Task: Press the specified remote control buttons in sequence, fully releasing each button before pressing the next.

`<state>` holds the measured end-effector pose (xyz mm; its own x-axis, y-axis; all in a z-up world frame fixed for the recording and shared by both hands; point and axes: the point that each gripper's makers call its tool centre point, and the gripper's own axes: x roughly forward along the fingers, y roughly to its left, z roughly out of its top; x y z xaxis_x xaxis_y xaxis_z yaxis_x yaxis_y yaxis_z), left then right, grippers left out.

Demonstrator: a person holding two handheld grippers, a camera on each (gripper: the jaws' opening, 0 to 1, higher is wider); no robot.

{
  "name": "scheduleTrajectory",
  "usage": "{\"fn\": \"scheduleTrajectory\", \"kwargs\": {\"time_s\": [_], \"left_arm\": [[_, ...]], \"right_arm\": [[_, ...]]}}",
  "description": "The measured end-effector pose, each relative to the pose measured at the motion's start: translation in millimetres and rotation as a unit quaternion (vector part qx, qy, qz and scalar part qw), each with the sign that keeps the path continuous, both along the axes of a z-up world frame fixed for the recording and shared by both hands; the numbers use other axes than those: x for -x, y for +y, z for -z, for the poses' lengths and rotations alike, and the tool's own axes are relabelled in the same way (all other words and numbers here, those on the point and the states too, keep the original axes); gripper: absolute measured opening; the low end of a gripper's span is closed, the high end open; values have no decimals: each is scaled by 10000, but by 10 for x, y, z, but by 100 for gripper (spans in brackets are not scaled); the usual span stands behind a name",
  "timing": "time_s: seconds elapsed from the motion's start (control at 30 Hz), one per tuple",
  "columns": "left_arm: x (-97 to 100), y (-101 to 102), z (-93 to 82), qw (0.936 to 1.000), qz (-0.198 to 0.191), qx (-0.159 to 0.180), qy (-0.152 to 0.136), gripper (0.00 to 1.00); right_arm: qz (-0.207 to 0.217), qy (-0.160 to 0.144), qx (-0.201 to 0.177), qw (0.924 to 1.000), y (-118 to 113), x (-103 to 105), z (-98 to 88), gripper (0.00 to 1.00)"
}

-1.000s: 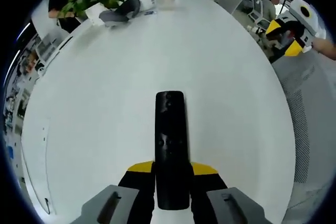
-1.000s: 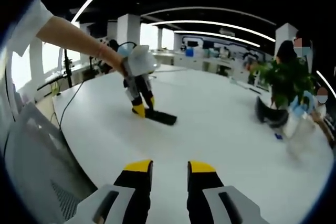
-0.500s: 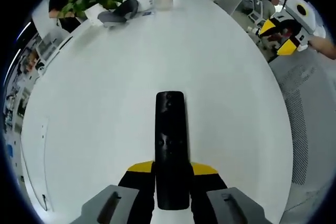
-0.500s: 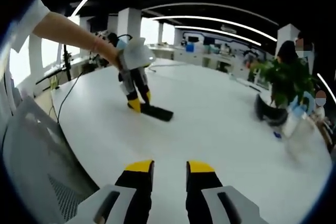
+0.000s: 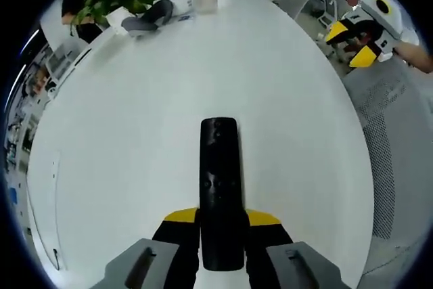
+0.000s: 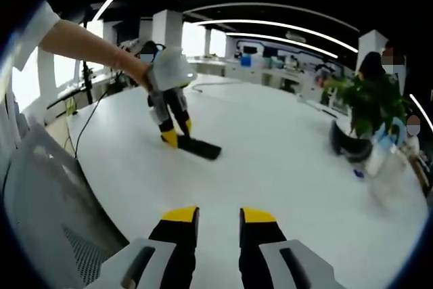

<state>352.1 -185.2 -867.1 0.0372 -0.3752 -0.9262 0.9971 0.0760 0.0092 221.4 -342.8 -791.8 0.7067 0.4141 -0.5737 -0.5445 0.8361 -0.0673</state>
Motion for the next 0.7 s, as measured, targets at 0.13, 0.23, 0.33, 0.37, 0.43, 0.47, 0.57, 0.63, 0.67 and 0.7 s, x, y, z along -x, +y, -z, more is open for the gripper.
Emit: {"fn": "scheduleTrajectory", "kwargs": {"time_s": [0.13,0.23,0.33,0.37,0.43,0.47,0.57,0.63,0.67,0.7], "left_arm": [[43,3,1,10000,19,27,5,24],[79,3,1,10000,18,67,12,24],[92,3,2,10000,19,84,22,24],[97,4,2,10000,13,96,25,24],[116,6,2,9999,22,114,28,24],[125,6,2,9999,29,119,39,24],[145,3,2,9999,59,115,36,24],[165,2,2,9999,67,116,31,24],[181,3,1,9999,77,119,31,24],[190,3,1,9999,85,123,26,24]], "right_arm": [[1,-7,-9,10000,1,0,-4,21],[-1,0,1,10000,1,3,0,20],[-8,0,-1,10000,6,6,1,20],[-13,4,4,10000,7,9,2,20],[-24,3,10,10000,10,10,2,20],[-32,11,14,10000,13,13,5,20],[-55,16,30,10000,22,19,7,20],[-61,31,41,10000,23,22,12,20],[-62,38,41,10000,23,23,13,20],[-65,45,42,10000,24,25,16,20]]}}
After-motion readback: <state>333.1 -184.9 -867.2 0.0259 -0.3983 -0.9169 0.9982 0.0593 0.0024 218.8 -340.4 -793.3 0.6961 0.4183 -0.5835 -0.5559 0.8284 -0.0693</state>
